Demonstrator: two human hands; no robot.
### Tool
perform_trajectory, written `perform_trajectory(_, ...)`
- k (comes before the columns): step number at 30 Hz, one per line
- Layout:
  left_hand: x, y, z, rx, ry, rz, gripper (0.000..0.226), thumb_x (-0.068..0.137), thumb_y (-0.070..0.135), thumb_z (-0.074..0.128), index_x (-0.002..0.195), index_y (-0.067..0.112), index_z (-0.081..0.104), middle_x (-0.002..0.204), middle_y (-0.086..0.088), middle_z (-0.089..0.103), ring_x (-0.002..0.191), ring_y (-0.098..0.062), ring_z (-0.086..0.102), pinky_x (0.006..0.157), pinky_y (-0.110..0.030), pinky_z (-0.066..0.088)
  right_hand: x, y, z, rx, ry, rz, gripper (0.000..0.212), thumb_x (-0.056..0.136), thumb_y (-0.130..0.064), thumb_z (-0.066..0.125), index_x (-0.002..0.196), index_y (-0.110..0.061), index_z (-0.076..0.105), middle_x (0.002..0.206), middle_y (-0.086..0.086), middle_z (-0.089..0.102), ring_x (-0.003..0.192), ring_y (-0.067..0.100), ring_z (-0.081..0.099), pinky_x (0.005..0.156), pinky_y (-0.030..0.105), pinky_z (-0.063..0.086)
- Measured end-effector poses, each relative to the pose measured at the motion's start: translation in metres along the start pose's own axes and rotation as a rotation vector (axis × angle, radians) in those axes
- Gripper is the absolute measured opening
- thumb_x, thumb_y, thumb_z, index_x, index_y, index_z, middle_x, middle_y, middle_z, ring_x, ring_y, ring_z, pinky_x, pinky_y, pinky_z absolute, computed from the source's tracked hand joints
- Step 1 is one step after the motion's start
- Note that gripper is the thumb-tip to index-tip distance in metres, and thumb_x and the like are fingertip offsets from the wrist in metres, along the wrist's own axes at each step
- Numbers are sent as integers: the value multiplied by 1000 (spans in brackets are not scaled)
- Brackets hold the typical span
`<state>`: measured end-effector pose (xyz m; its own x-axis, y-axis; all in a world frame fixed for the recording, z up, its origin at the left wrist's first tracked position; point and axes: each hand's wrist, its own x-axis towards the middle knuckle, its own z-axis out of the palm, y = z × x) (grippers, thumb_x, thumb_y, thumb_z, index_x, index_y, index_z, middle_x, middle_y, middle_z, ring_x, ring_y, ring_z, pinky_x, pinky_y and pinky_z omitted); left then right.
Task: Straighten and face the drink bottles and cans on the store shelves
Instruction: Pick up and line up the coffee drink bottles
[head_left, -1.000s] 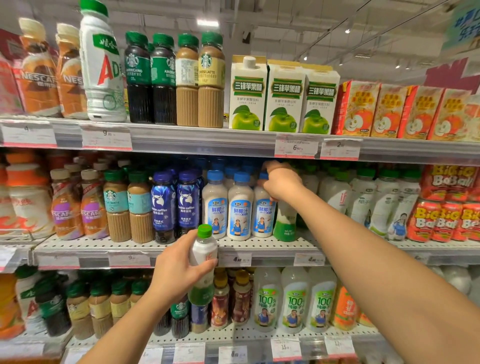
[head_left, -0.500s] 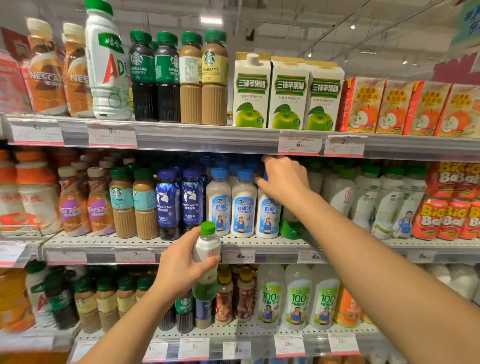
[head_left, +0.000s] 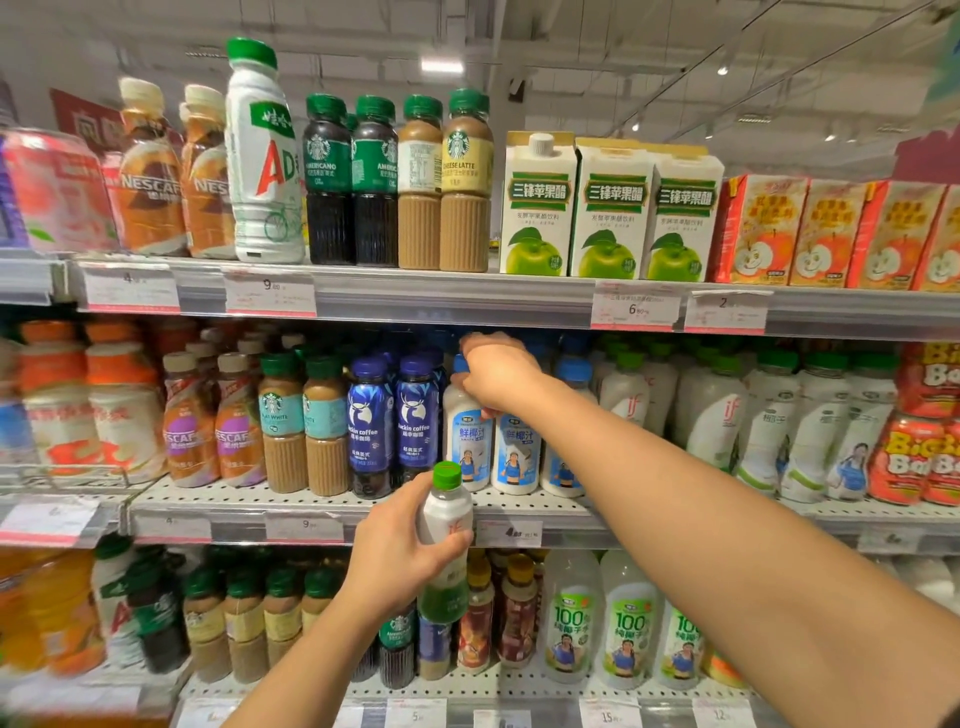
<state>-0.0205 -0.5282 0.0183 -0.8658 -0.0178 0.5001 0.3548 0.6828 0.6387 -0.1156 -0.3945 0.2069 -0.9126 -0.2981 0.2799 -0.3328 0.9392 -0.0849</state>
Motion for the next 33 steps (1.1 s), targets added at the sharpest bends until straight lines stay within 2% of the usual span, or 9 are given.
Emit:
perform_trajectory(7,0,3,-1,3,23,6,62,75,56,77,130,52,50,113,33,65,103,10,58,85,-24,49,-6,1,2,23,47,-5,44,100,-40,61,133,-12,54,137,17,52,125,37,52,92,41,49)
perform_trajectory(12,-1,3,-1,-5,17,3,60,76,55,78,129,57,49,111,39,61,102,15,56,84,-27,50,-24,8,12,116,152,4,51,98,-44,57,141,-16,52,135,19,58,123,43,55,93,45,49)
perform_trajectory(16,-1,2,1,-43,35,-21,61,77,53,79,130,56,49,111,35,65,102,11,59,84,-34,53,-79,28,43,259,295,-95,40,100,-34,53,138,-23,55,132,3,62,114,30,62,94,44,50)
perform_trajectory(19,0,1,1,-36,27,-35,63,74,64,75,130,54,49,110,28,68,100,2,63,81,-38,56,-129,47,74,337,199,-112,31,100,-36,55,129,-27,60,131,-6,63,97,19,67,94,40,50)
perform_trajectory(21,3,4,-1,-22,5,-51,64,72,69,73,130,49,51,111,26,69,98,-1,65,79,-39,56,-155,57,94,376,97,-85,34,99,-42,55,131,-28,58,133,-9,60,96,15,66,99,40,49)
perform_trajectory(26,11,33,-11,-55,-95,-115,47,64,62,82,101,65,55,103,24,69,97,-6,68,80,-40,57,-196,72,115,480,-47,-13,55,94,-52,62,142,-28,51,136,-7,57,102,14,64,102,39,47)
perform_trajectory(30,4,87,4,-65,-51,-21,45,77,37,86,96,51,48,91,30,58,86,7,58,73,-21,49,-203,82,113,629,-21,47,78,84,-59,71,150,-31,38,146,-3,51,129,20,50,108,38,44)
perform_trajectory(32,6,115,20,-54,0,31,41,75,47,85,103,41,56,87,20,63,82,-2,61,72,-29,51,-202,84,111,646,23,91,85,78,-62,74,148,-29,37,140,1,55,129,23,51,107,40,46)
perform_trajectory(33,9,127,27,-42,21,44,49,73,56,83,108,32,60,86,13,66,81,-9,63,71,-33,51,-203,87,110,651,72,120,85,76,-65,74,145,-29,38,133,2,60,124,24,56,102,41,51)
